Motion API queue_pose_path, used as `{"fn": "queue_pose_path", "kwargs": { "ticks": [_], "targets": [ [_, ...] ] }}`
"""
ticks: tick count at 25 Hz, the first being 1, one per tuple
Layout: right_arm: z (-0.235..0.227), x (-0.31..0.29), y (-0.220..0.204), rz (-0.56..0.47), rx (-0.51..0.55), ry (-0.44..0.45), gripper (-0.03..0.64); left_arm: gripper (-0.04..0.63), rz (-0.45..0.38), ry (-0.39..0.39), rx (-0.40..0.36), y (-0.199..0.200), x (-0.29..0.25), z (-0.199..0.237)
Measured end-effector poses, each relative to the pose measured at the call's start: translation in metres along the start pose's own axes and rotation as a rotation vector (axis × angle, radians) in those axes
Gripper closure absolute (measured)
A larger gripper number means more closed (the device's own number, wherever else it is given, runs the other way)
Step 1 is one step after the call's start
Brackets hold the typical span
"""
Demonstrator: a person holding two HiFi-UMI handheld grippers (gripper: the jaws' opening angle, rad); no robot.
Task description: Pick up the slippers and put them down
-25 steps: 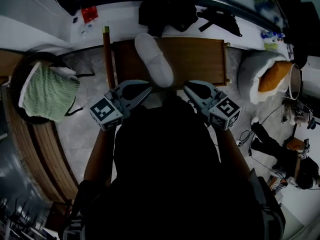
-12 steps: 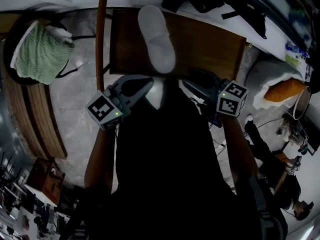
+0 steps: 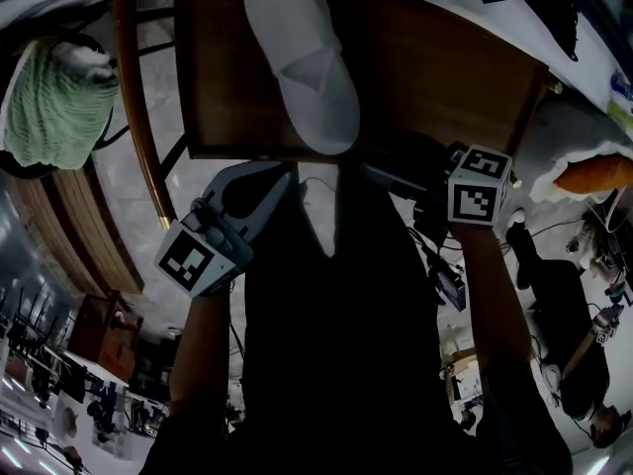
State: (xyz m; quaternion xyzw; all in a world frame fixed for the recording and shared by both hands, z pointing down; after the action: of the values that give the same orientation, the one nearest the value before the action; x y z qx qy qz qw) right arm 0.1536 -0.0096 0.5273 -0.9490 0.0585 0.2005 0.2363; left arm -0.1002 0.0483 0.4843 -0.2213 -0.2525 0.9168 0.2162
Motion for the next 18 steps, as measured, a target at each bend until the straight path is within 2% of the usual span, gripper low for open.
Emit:
{"fn": "queue_pose_path", "kwargs": {
  "ticks": [4, 11, 18],
  "targets": [
    [-0.014, -0.009, -0.005, 0.039, -0.051, -0.001, 0.393, 0.584, 0.033, -0.019, 0.010, -0.001, -0.012, 0.012],
    [-0.032, -0.020, -0.001, 0.074, -0.129, -0.028, 0.393, 0.584, -0.026, -0.085, 0.006, 0.015, -0.030, 0.020],
    [-0.032, -0.039, -0.006, 0.143, -0.140, 0.036, 0.393, 0.584, -0.008, -0.115, 0.008, 0.016, -0.035, 0.023]
  ]
}}
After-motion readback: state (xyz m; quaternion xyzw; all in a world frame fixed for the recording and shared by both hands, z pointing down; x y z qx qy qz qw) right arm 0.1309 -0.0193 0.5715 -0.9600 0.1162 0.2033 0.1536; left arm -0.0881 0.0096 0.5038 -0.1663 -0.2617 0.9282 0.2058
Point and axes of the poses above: the fingertips, and each gripper's own axes: x backward along the fingers, z to its left, y out of its top, the point moved 9 cm from there along x, backward along the fingers, and after that the axes turned 13 degrees about x, right-handed, at the moved point
